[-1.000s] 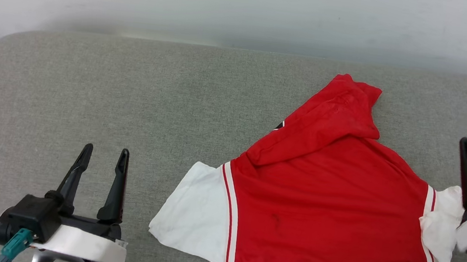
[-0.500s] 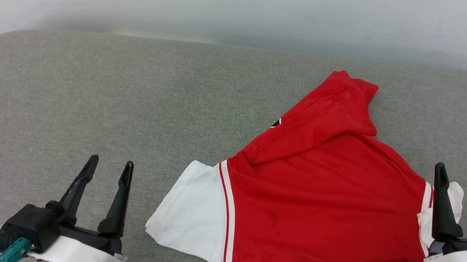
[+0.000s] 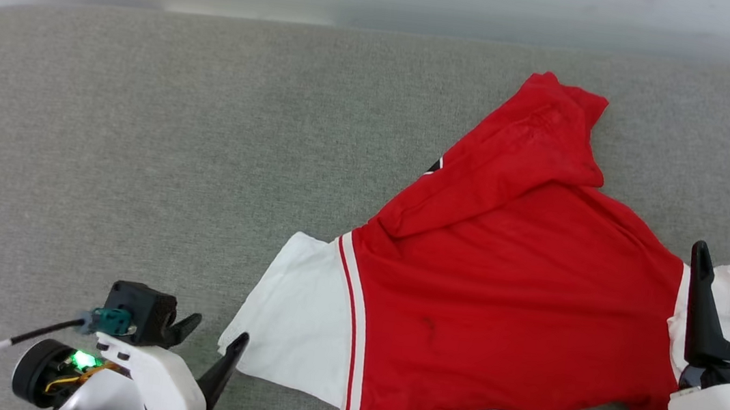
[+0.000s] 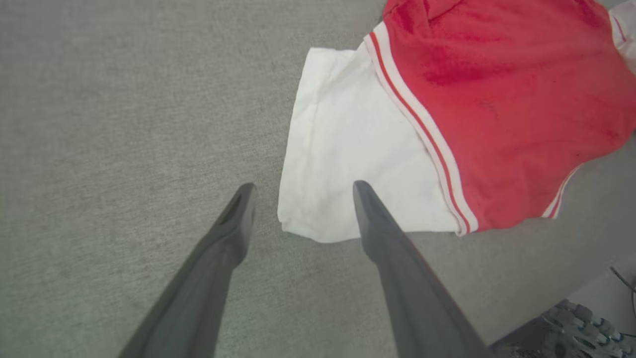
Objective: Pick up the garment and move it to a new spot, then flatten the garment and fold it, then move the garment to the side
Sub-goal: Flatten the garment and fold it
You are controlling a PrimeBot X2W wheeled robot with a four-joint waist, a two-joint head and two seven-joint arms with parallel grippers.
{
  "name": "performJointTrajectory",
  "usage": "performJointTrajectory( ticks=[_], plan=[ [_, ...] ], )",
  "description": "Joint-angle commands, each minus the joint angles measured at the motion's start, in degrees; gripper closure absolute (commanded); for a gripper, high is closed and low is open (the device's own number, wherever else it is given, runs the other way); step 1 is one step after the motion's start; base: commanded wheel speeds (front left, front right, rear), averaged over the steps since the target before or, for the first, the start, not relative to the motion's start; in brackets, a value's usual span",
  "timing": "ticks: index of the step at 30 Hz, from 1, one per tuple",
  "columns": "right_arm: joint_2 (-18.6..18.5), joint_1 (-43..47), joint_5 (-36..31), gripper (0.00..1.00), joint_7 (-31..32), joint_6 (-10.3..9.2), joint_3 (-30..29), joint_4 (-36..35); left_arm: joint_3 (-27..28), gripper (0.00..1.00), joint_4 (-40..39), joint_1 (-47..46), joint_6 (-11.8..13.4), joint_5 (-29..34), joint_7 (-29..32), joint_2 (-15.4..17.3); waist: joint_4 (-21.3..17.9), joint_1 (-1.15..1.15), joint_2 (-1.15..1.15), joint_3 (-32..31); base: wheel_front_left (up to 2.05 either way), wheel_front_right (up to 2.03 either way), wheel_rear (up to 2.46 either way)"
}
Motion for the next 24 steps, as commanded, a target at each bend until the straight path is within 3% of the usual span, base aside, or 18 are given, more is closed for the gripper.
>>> performJointTrajectory(
  ticks=[1, 7, 21, 22, 24],
  plan=[
    [0.3, -1.2, -0.5, 0.0, 0.0, -0.03, 0.2, -0.1, 0.2, 0.0, -0.2, -0.5, 0.8, 0.0, 1.8, 0.6, -0.5, 0.0, 0.0, 1.2, 0.0, 0.0, 0.0],
    [0.6, -2.1, -0.6, 0.0, -0.5, -0.03, 0.5, 0.8, -0.7, 0.0, 0.8, -1.3, 0.8, -0.7, 6.0, 1.7, -1.7, 0.0, 0.0, 3.5, 0.0, 0.0, 0.0],
    [0.3, -2.9, -1.6, 0.0, -1.1, -0.03, 0.8, 2.3, -2.7, 0.0, 12.3, -3.1, -0.4, -2.7, 6.0, 0.8, -2.8, 0.0, 0.0, 5.6, 0.0, 0.0, 0.0],
    [0.2, -2.9, -1.7, 0.0, -1.0, -0.03, 0.7, 2.4, -3.0, 0.14, 13.2, -3.3, -0.5, -2.8, 5.8, 0.6, -2.7, 0.0, 0.0, 5.6, 0.0, 0.0, 0.0],
    [-0.1, -2.7, -1.9, 0.0, -0.7, -0.03, 0.7, 2.5, -3.2, 1.0, 14.7, -3.7, -0.8, -2.8, 5.3, 0.5, -2.8, 0.0, 0.0, 5.3, 0.0, 0.0, 0.0]
  ],
)
